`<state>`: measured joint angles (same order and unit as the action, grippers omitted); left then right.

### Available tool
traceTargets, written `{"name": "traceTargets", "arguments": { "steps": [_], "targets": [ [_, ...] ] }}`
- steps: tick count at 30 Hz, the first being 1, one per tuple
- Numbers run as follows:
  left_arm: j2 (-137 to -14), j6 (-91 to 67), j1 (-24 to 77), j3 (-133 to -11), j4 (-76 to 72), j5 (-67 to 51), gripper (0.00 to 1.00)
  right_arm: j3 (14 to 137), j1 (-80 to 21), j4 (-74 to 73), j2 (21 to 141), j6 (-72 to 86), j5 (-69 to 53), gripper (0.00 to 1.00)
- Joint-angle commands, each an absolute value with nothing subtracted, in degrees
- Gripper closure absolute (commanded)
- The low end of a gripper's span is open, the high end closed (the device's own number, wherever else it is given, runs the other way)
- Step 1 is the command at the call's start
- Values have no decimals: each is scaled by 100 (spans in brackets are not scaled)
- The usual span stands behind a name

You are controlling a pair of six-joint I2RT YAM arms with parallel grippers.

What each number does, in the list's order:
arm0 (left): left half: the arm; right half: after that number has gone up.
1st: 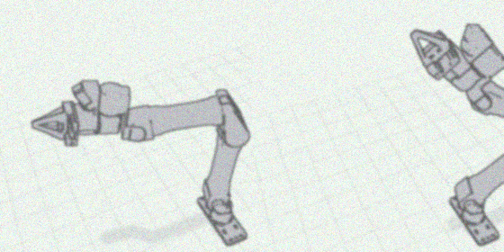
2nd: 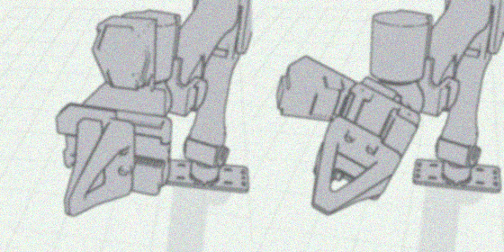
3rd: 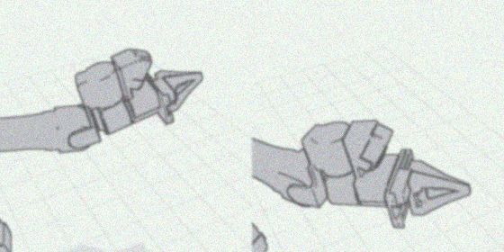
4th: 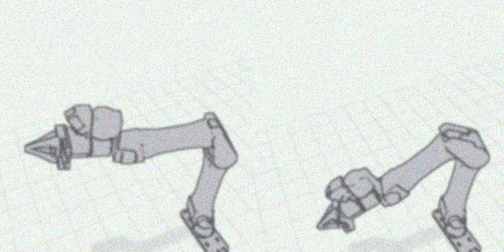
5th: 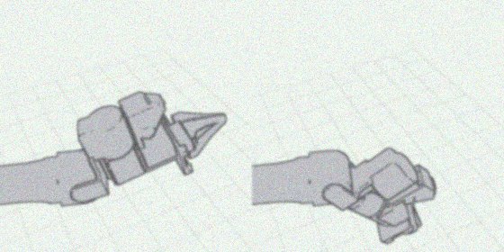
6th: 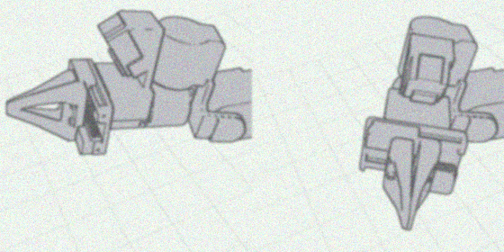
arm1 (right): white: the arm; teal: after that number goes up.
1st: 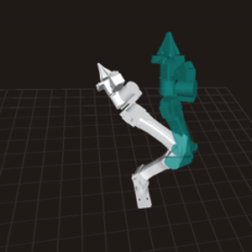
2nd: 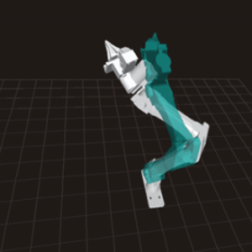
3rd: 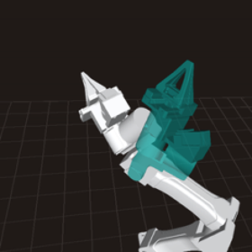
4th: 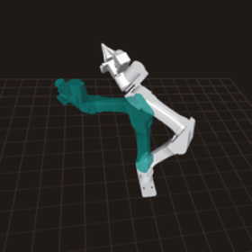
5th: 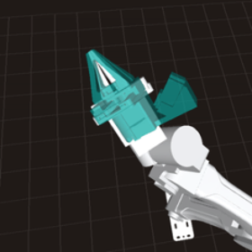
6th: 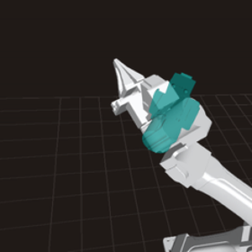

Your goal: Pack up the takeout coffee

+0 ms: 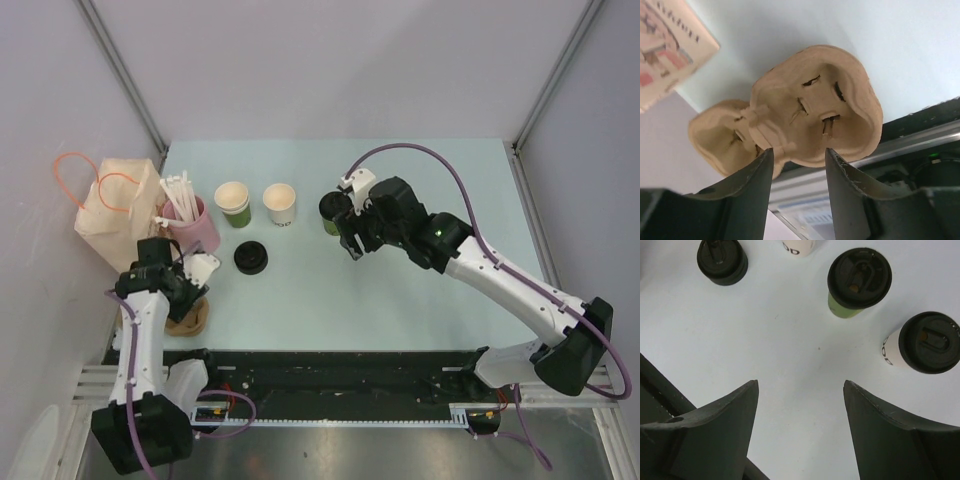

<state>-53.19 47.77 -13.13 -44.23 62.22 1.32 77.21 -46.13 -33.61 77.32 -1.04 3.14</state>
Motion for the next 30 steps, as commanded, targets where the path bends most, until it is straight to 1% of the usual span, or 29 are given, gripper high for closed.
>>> {"name": "traceTargets", "arguments": {
  "steps": [1, 4, 6, 12, 15, 19, 23, 30],
  "targets": [
    [-4800, 6605, -1521, -4114, 6284, -474, 49, 7532, -4711, -3384, 7480, 61, 501, 27],
    [-4737, 7239, -1521, -3964, 6398, -571, 50, 7506, -4737, -3419, 7550, 114, 527, 27],
    [-4929, 7408, -1529, -3964, 6477, -519, 50, 7506, -4764, -3454, 7602, 149, 554, 27],
    [-5282, 7287, -1521, -4254, 6881, -439, 55, 7497, -4843, -3472, 7725, 237, 650, 27],
    [-5195, 7155, -1521, -4289, 7118, -519, 54, 7497, -4878, -3445, 7813, 246, 659, 27],
    [-4984, 7251, -1521, -4105, 7137, -352, 52, 7497, -4913, -3366, 7927, 237, 598, 27],
    [-4948, 7146, -1512, -4323, 7154, -317, 51, 7506, -4948, -3278, 8033, 255, 554, 27],
    [-5281, 7409, -1512, -4104, 7119, -158, 50, 7497, -5019, -3349, 8104, 202, 589, 27]
  ]
}}
